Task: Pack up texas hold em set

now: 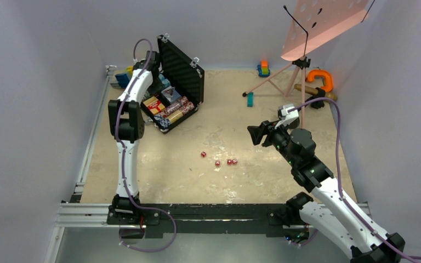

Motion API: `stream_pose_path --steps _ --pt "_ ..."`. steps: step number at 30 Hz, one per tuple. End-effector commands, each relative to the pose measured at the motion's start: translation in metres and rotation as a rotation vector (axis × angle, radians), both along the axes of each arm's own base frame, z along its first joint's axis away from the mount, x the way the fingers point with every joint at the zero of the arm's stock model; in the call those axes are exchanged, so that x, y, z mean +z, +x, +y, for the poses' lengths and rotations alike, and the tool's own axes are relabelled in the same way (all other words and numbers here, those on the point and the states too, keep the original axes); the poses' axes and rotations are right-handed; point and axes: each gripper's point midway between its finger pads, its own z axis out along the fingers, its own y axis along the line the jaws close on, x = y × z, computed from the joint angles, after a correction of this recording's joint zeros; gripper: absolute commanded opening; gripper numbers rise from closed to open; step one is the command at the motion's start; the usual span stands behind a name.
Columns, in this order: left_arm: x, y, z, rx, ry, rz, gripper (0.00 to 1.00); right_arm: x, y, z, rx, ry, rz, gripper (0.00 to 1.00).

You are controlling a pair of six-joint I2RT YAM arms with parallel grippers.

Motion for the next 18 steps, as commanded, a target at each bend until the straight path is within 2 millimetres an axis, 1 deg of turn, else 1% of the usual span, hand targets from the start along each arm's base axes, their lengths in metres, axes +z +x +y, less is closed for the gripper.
stream_pose_path --steps 1,18 --pt "0.0031 0.0059 -0.0010 -0.035 -0.006 -0.021 0.00 0.0098 0.0017 -0.0029 -0.011 0.004 -0.040 0.65" --pt "0.0030 0.0087 -0.0042 -0.056 -0.005 -0.020 0.00 0.0096 0.0011 -0.0031 -0.011 0.004 -0.041 0.65"
